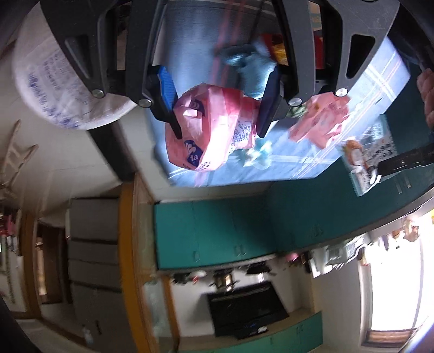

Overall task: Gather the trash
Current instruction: 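Carry both items over the wastebasket and open both tools to drop them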

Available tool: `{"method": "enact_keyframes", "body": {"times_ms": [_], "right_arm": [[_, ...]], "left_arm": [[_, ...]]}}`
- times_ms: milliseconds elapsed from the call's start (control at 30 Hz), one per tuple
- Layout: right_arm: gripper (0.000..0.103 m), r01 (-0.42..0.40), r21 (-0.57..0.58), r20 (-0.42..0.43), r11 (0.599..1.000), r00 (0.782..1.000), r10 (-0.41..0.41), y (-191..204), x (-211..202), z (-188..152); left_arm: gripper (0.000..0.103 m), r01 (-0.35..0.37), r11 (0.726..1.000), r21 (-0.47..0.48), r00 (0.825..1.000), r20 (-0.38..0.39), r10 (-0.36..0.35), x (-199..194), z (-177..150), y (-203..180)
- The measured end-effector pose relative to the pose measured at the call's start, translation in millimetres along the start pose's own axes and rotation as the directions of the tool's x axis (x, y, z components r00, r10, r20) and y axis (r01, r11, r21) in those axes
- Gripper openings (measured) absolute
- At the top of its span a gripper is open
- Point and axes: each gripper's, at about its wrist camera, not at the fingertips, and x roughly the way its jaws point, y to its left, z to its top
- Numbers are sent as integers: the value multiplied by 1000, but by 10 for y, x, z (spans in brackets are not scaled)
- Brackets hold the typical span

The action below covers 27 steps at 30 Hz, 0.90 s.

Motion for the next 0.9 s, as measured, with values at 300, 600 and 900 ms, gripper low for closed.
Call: {"method": "enact_keyframes", "body": {"times_ms": [300,600,900], "right_arm": [[54,247,94,26,964,968,-250,-762,-403,-72],[54,356,242,-7,902,931,-366,-1358,-745,-208],[54,388,296,-61,873,920,-388,-1643,-895,-402]], "left_arm": [[12,108,993,35,992,-67,-106,270,118,-549],[12,265,960,91,944,-227,-239,1023,19,-1666],[57,323,945,49,883,-374,-282,1700,-383,-2411]]}}
